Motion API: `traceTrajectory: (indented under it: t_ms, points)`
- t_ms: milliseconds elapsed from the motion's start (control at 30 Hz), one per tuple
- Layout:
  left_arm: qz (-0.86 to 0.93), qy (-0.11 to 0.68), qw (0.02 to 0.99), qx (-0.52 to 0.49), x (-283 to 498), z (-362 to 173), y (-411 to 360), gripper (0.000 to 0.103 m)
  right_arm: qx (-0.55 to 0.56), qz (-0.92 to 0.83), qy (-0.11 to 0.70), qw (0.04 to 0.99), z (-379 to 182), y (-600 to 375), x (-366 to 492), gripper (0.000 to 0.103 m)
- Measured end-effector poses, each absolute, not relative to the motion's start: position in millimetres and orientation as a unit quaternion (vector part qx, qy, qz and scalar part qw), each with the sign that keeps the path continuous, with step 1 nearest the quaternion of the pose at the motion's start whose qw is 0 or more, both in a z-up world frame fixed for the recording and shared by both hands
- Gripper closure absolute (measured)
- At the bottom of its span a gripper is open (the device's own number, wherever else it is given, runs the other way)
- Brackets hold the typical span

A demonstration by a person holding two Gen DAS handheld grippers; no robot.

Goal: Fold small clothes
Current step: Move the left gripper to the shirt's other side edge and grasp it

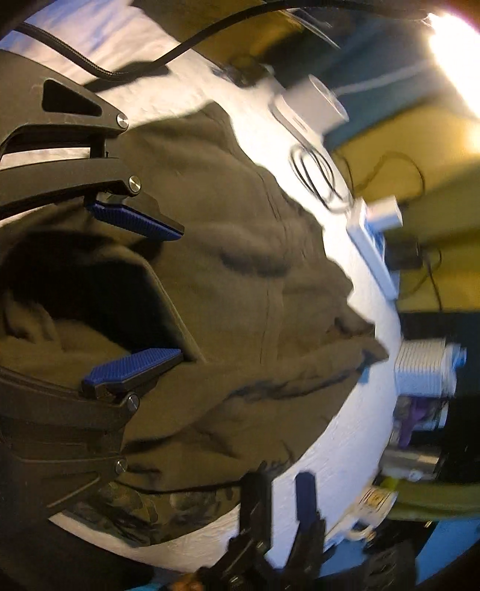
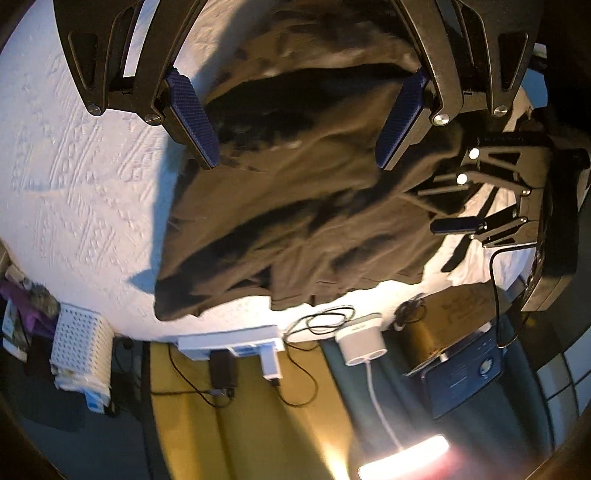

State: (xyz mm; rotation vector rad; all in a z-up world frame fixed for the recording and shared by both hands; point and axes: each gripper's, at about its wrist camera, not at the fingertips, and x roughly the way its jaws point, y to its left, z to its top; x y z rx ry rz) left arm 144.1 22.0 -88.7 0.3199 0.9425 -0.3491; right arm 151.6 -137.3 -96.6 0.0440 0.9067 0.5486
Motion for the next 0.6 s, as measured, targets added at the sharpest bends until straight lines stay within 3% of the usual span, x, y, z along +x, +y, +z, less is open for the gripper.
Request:
traceTrajectory:
  t_ms: [67, 100, 133, 167, 433, 600]
  points:
    - [-0.181, 0.443, 0.863, 0.164, 147.0, -89.5, 14.8, 0.055, 0.026, 0.262, 0.435, 0.861, -100.0, -141.1, 157.3, 0.016]
    - [-0.182, 0.446, 0.861, 0.165, 149.7, -90.4, 13.9, 0.077, 0.028, 0.263, 0.437, 0.86, -101.9, -143.0, 160.9, 0.016]
    - [-0.176, 0.453, 0.86, 0.157, 154.8, -91.2, 15.2, 0.093, 0.03, 0.263, 0.438, 0.859, -103.1, -144.1, 163.2, 0.016]
    - [-0.169, 0.452, 0.864, 0.147, 158.0, -89.7, 18.5, 0.096, 0.033, 0.264, 0.439, 0.858, -104.7, -145.3, 166.3, 0.016]
    - [-0.038, 0.41, 0.911, -0.003, 183.8, -65.3, 98.4, 0.099, 0.039, 0.274, 0.444, 0.852, -109.3, -142.3, 182.5, 0.015]
    - [0.021, 0.413, 0.91, -0.036, 185.3, -72.7, 135.4, 0.101, 0.035, 0.281, 0.446, 0.849, -110.2, -134.2, 188.8, 0.015]
